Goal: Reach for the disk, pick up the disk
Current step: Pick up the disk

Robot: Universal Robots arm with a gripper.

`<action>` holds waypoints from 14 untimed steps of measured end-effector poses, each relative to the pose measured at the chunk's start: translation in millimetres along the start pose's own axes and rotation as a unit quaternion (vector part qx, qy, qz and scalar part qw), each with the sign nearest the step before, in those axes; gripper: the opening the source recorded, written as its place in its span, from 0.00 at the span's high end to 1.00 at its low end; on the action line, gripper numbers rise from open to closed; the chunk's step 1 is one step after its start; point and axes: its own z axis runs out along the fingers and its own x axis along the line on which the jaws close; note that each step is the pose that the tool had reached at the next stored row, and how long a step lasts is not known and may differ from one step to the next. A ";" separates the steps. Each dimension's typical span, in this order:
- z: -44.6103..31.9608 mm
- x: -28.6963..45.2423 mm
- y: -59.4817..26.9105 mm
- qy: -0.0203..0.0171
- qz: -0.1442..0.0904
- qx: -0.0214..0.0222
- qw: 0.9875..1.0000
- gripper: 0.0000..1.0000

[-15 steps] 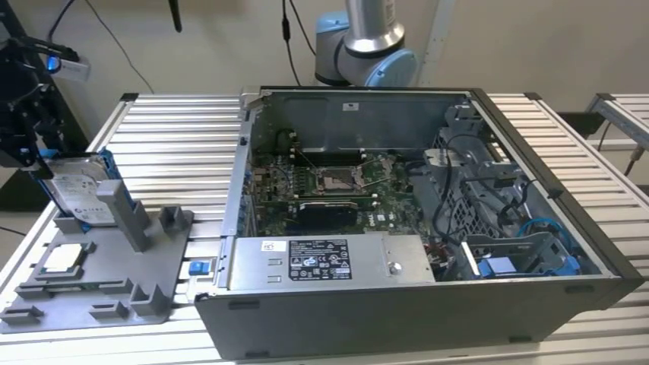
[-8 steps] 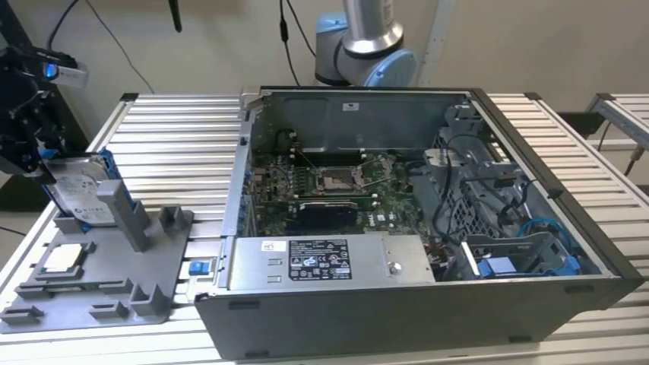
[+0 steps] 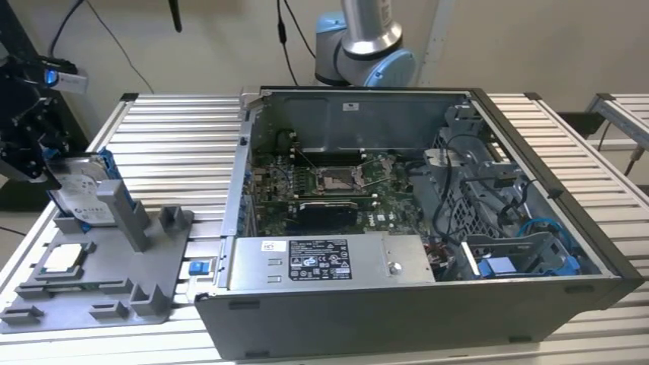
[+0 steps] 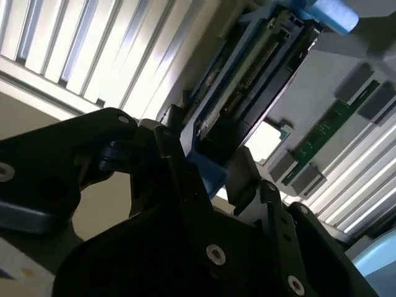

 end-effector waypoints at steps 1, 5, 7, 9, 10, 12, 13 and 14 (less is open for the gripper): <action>1.8 0.0 0.1 0.000 0.000 0.000 1.000 0.00; 7.7 0.0 -1.2 0.000 0.000 -0.009 1.000 0.00; 9.3 0.0 -3.0 0.000 0.000 -0.015 1.000 0.00; 11.0 -0.1 -3.5 0.000 0.000 -0.017 1.000 0.00; 12.0 -0.1 -3.4 0.000 0.000 -0.017 1.000 0.00; 15.0 -0.1 -3.3 0.000 0.000 -0.017 1.000 0.00; 16.5 -0.1 -3.2 0.000 0.000 -0.017 1.000 0.00; 18.0 -0.1 -3.2 0.000 0.000 -0.017 1.000 0.00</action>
